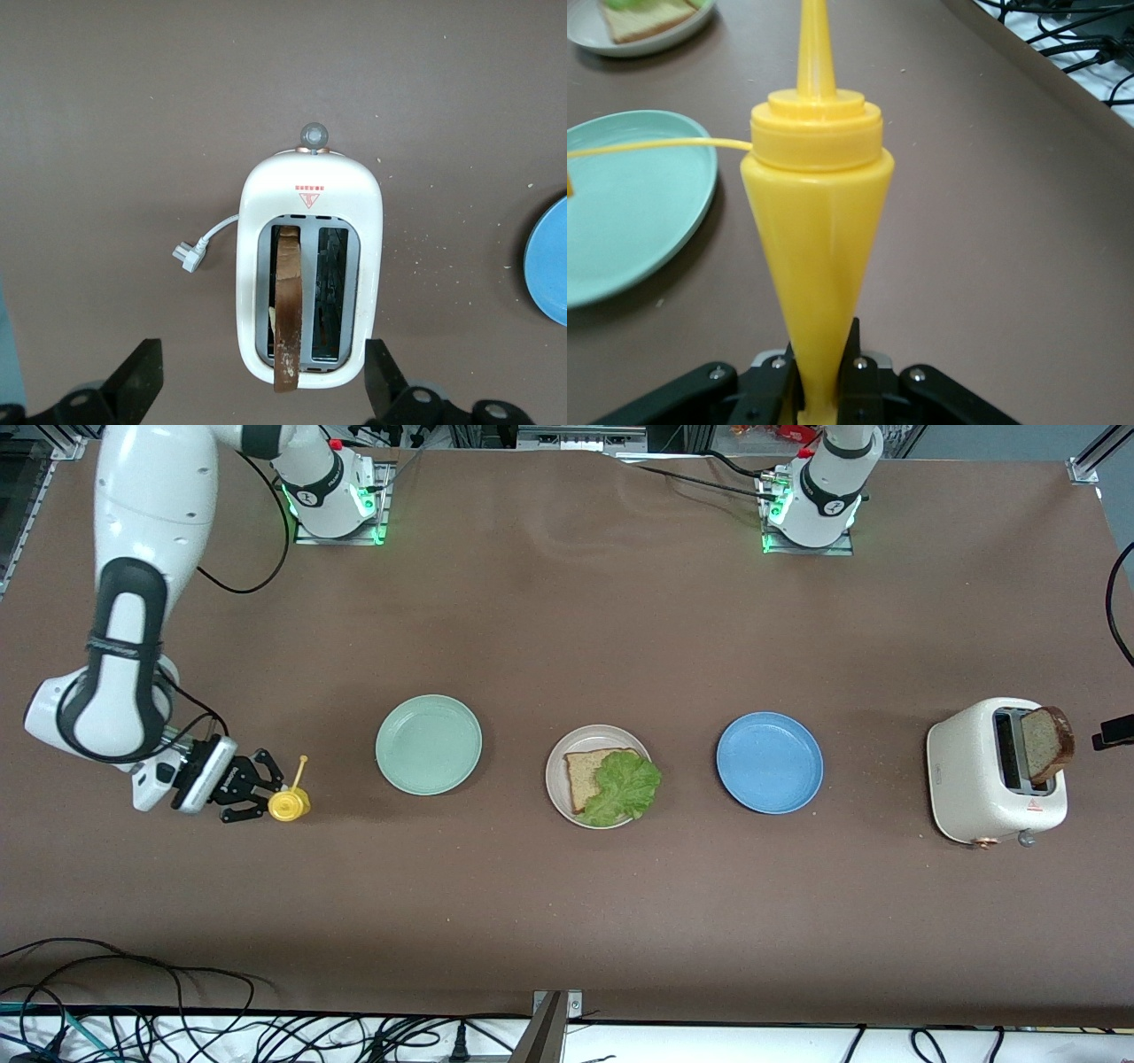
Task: Make sandwich on beige plate with both arms
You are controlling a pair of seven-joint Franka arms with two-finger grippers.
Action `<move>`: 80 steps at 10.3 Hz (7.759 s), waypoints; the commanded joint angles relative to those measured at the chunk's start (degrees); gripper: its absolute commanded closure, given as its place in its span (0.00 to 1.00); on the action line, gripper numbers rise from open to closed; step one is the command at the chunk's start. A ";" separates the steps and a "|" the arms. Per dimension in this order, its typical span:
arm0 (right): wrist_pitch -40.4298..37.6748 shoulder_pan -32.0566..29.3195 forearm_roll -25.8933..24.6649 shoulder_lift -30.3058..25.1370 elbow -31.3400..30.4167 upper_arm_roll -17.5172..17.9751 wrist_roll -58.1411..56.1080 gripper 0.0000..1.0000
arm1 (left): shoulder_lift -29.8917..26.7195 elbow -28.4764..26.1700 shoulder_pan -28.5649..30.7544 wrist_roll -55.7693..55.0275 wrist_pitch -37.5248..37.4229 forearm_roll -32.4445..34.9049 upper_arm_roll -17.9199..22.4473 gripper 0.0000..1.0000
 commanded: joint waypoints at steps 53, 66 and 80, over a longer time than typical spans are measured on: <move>-28.38 19.52 -12.08 1.96 -1.31 -36.14 4.83 1.00 | -9.44 -29.23 3.20 -2.15 26.86 -2.55 -0.24 0.03; -38.41 -11.31 6.32 3.36 -16.90 -11.55 -31.58 1.00 | -8.66 -22.76 2.77 -1.80 18.72 -2.02 -0.33 1.00; -38.24 -20.21 8.96 6.88 -14.26 -2.48 -36.77 0.34 | 0.55 0.56 -18.84 -24.36 -15.06 -37.81 -0.33 1.00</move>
